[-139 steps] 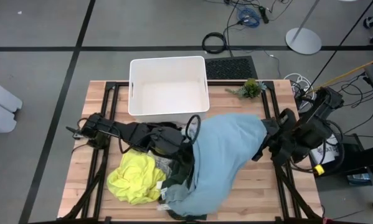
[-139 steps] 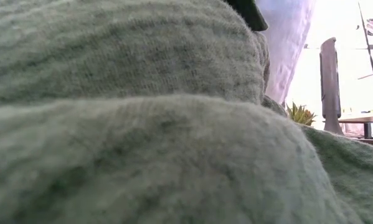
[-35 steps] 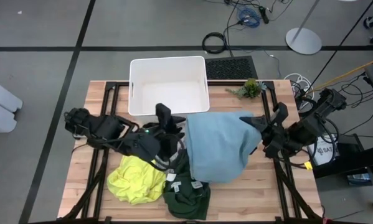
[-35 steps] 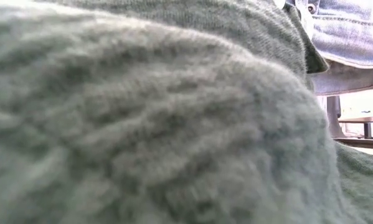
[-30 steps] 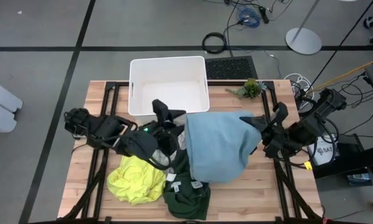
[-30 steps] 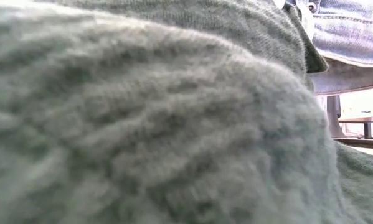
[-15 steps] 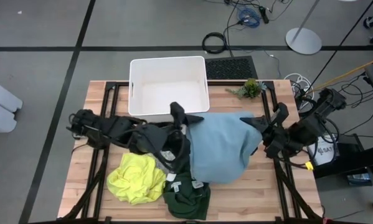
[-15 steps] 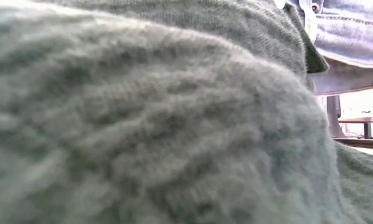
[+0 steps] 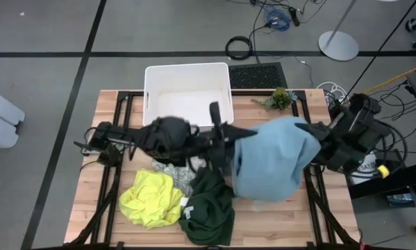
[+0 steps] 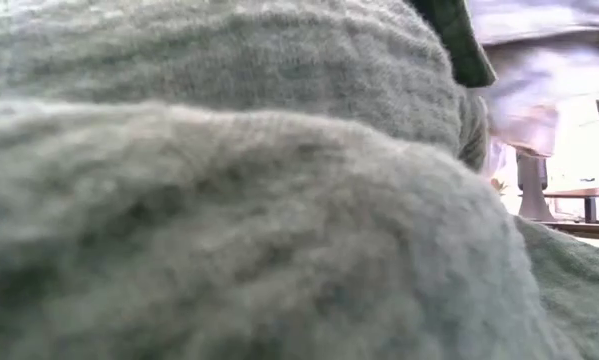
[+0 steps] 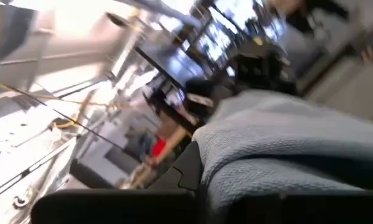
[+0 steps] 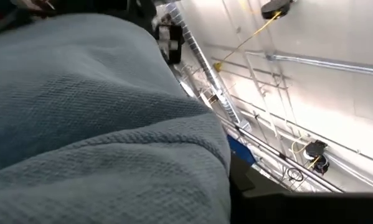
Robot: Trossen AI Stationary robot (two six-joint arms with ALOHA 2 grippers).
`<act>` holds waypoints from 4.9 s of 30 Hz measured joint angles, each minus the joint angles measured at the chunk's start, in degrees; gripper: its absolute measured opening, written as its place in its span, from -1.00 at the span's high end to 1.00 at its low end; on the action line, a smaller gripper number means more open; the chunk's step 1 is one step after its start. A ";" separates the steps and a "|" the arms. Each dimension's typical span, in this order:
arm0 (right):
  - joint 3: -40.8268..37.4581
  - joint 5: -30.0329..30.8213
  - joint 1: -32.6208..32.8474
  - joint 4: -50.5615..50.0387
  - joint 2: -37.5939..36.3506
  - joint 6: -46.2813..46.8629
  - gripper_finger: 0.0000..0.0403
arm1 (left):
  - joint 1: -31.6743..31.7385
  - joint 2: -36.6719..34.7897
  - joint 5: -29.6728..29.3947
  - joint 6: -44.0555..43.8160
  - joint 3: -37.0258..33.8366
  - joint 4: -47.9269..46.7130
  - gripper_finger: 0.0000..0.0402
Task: Fold laundry
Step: Fold the denim pants
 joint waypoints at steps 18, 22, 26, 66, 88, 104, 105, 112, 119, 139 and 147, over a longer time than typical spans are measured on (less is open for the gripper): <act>21.72 -2.80 9.84 -7.25 11.46 -7.93 1.00 | 1.03 7.85 25.44 -10.44 6.98 20.53 0.93; 26.39 3.18 9.87 -11.26 17.78 -5.73 1.00 | -2.05 7.87 25.91 -9.98 6.99 19.73 0.93; 28.02 4.84 9.08 -11.76 21.38 -5.54 1.00 | -3.84 7.87 25.83 -9.15 6.99 18.91 0.93; -30.93 2.19 -7.88 -11.61 -39.46 39.44 1.00 | 19.60 7.74 15.94 -34.29 -0.96 -14.40 0.94; -28.47 27.09 2.40 -25.10 -39.58 73.43 -0.29 | 18.88 6.61 12.16 -30.98 -0.52 -15.37 0.94; -27.34 27.31 30.72 -18.11 -39.30 65.35 -0.62 | 18.92 2.14 11.35 -28.08 -0.35 -20.56 0.94; -27.34 27.31 30.74 -16.78 -39.30 63.45 -0.62 | 18.92 1.99 11.35 -28.08 -0.35 -21.38 0.94; -27.32 27.19 28.72 -13.86 -38.43 52.69 -0.62 | 18.37 0.97 11.31 -28.23 -0.35 -24.65 0.94; -25.13 27.18 19.14 -13.54 -32.70 52.25 -0.61 | 17.80 0.88 11.31 -28.52 -0.35 -24.93 0.94; 8.34 27.31 13.42 -43.17 -3.95 50.21 -0.56 | 16.97 0.42 8.90 -28.54 -0.33 -28.19 0.94; 3.54 26.93 15.52 -45.55 -4.16 52.82 -0.56 | 16.16 -4.26 4.46 -26.99 -0.35 -29.04 0.94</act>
